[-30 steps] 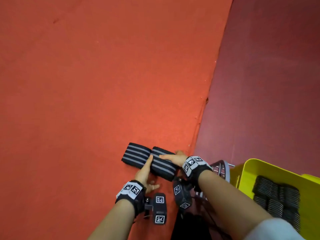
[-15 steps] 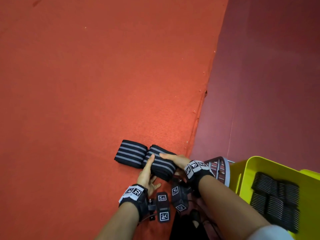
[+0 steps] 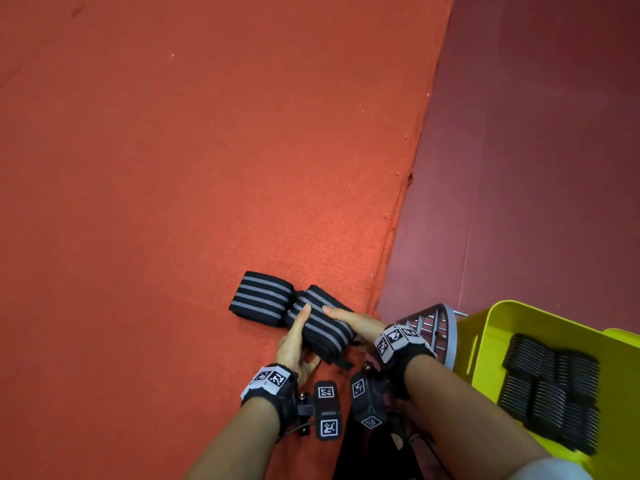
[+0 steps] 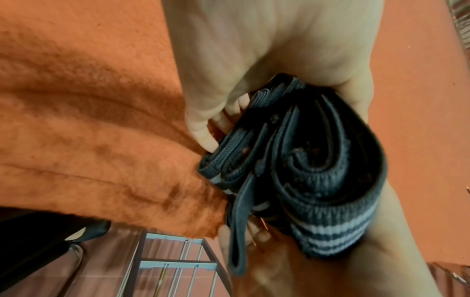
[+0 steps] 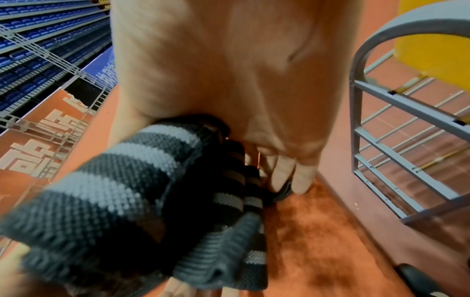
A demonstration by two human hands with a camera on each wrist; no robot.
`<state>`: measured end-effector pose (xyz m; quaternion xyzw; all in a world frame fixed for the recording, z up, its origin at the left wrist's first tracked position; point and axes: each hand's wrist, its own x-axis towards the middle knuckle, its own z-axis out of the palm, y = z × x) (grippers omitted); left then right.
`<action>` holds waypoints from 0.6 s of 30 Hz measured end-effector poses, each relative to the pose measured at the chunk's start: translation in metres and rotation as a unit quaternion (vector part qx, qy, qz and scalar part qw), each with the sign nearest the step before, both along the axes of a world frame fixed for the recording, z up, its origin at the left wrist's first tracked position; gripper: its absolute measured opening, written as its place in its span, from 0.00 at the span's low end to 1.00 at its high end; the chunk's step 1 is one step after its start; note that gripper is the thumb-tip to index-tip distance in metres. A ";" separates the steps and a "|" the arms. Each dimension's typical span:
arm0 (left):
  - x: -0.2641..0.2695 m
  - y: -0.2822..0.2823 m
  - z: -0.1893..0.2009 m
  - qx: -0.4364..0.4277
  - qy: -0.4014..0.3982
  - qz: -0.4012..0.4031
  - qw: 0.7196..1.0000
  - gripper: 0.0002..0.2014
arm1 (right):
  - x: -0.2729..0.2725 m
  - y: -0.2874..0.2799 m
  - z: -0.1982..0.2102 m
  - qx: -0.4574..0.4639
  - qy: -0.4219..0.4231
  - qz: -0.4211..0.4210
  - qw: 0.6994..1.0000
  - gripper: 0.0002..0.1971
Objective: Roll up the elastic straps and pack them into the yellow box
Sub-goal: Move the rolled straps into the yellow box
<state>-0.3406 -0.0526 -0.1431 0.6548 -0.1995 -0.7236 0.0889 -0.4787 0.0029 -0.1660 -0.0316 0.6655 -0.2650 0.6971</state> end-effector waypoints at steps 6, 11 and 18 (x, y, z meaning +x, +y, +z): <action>0.002 0.018 0.017 0.006 0.019 -0.024 1.000 0.28 | -0.009 0.019 0.026 -0.013 -0.008 0.042 0.999 0.49; -0.029 0.043 0.048 -0.056 0.083 -0.070 0.993 0.23 | -0.048 0.043 0.058 -0.053 0.065 0.057 0.995 0.54; -0.102 0.108 0.081 -0.047 0.183 -0.148 0.971 0.29 | -0.134 0.119 0.124 -0.090 0.124 0.031 0.988 0.34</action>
